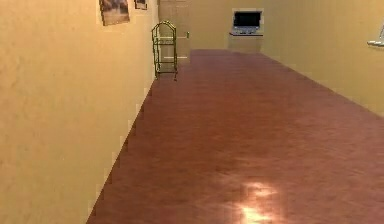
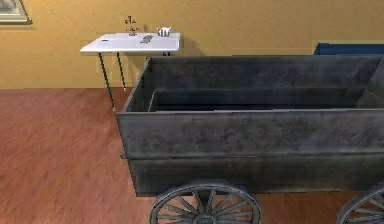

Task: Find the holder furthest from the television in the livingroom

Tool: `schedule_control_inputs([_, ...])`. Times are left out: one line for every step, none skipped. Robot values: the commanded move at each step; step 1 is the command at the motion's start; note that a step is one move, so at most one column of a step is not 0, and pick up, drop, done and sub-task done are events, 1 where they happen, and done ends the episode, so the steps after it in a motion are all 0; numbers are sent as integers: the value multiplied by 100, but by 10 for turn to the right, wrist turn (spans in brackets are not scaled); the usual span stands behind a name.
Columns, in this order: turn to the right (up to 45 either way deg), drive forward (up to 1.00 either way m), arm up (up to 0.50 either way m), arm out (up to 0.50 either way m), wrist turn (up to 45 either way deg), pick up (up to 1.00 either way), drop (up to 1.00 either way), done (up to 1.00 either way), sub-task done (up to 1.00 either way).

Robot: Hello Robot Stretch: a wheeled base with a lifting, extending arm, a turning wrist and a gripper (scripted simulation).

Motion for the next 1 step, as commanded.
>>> schedule_control_inputs([0,45,0,0,0,0,0,0,0])
